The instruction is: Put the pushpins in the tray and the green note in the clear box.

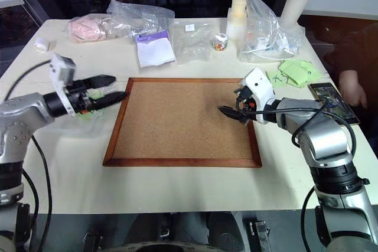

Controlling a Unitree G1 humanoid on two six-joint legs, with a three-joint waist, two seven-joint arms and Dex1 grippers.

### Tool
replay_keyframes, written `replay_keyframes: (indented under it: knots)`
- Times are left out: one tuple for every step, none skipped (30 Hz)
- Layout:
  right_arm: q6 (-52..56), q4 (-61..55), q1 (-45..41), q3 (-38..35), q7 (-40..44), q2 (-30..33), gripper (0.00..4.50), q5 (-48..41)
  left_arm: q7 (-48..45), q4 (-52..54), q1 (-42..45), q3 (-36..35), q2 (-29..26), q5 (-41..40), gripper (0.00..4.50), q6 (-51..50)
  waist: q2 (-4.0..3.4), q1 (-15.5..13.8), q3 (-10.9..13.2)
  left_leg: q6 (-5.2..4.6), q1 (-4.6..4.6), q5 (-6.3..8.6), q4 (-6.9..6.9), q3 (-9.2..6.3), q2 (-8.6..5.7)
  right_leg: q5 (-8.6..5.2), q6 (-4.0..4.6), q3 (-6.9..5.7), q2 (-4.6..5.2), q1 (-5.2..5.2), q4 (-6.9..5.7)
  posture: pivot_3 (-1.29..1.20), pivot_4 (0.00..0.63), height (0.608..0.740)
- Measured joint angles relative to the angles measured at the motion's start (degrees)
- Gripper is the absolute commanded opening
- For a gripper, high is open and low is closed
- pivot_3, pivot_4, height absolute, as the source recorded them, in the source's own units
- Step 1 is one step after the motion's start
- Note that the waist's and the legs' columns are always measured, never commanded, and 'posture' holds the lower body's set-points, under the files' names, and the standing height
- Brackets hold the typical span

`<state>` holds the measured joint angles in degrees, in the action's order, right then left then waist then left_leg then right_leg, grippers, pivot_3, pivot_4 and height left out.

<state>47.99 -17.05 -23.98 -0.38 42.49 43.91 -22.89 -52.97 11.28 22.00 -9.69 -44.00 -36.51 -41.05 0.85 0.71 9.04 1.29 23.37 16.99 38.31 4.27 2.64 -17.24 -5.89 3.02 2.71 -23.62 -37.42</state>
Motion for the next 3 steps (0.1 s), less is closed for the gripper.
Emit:
replay_keyframes:
  knots:
    - [0.0, -0.8, 1.0, -0.6, 0.5, 0.4, 3.99, -0.3, -0.6, 0.7, -0.8, 1.1, -0.1, 0.3, 4.44, 0.1, 0.00, 0.0, 0.0, 0.00, 0.00, 0.00, 0.00, 0.00, -0.01, 0.00, 0.00, 0.00, 0.00, 0.00, 0.00, 0.00, 0.150, 0.740]
    - [0.1, -2.1, 2.1, -1.2, 1.1, 1.2, 3.99, -1.0, -1.1, 1.1, -1.5, 2.4, -0.3, 0.8, 4.44, 0.2, 0.00, 0.0, 0.0, 0.00, 0.00, 0.00, 0.01, 0.00, -0.02, 0.00, 0.00, 0.00, -0.01, 0.00, -0.02, 0.00, 0.150, 0.740]
    - [0.3, -3.2, 3.0, -1.9, 1.6, 1.6, 3.99, -1.6, -1.3, 1.2, -1.7, 3.0, -0.3, 1.0, 4.44, 0.2, 0.00, 0.0, 0.0, -0.01, -0.01, 0.00, 0.02, -0.02, -0.02, 0.00, 0.00, -0.01, -0.03, 0.00, -0.05, 0.00, 0.150, 0.740]
